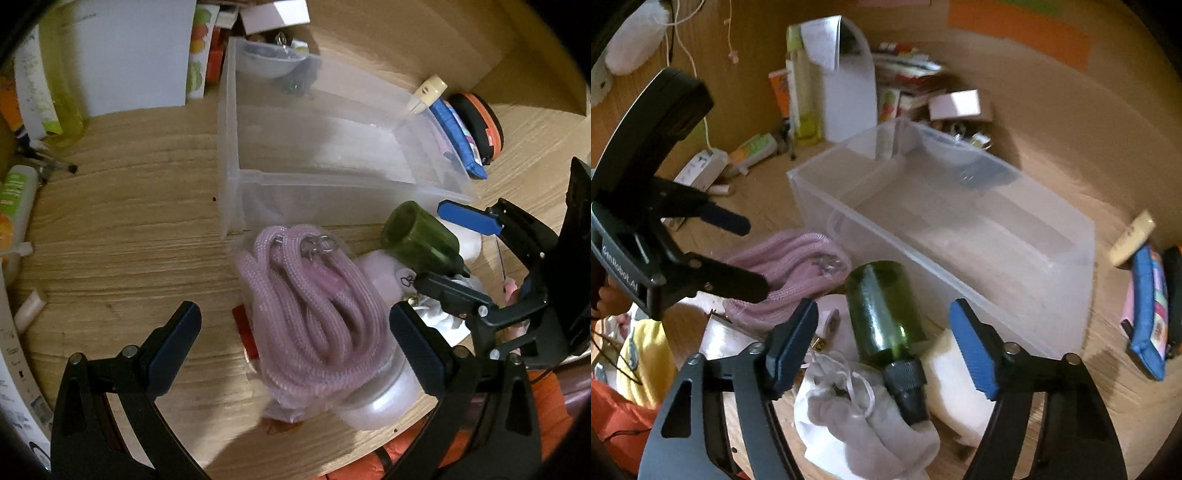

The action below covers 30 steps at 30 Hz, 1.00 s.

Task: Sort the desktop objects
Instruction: 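Move right tool toward green bottle while left tool approaches pink rope bag, then close right tool on green bottle while left tool grasps pink rope bag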

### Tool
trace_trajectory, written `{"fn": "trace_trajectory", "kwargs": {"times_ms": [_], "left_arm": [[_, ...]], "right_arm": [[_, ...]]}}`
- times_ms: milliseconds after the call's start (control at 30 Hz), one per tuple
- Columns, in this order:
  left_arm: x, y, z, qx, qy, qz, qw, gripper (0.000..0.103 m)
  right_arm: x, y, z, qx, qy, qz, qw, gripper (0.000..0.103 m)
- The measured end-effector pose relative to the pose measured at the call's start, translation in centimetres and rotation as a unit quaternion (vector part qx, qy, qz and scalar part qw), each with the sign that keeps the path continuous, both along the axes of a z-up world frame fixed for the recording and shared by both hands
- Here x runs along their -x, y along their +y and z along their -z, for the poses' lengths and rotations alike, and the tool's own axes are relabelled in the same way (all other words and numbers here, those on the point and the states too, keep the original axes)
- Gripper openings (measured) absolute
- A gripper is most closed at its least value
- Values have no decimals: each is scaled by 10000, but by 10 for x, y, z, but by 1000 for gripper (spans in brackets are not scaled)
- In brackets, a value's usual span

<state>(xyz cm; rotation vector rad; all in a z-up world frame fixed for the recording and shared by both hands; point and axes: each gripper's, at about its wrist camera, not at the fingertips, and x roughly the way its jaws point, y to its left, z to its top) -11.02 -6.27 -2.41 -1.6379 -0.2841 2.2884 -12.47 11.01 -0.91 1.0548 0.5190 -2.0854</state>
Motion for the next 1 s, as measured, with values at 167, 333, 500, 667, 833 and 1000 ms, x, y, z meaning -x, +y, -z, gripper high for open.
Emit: {"fn": "trace_trajectory", "kwargs": {"times_ms": [167,333,500,667,833,1000], "left_arm": [[13,4,12,-106,-356,109,9992,103],[27,8,26,-262,-699,171,9971,103],[32,17,24,-85,-609,242,9978,103],[35,20,27,74,-345,239,9991,103],[28,21,23,171,-57,491,9986,70],[22,21,18,299,158,495,9982,62]], "right_arm": [[3,-6,4,-135,-189,-203,9995,66],[14,-15,8,-242,-412,-325,9983,61],[21,-24,12,-227,-672,-462,9964,51],[18,-28,3,-263,-515,-533,9969,41],[17,-19,0,-170,-523,-470,9974,39],[11,-5,-18,114,-291,-358,9989,38]]}}
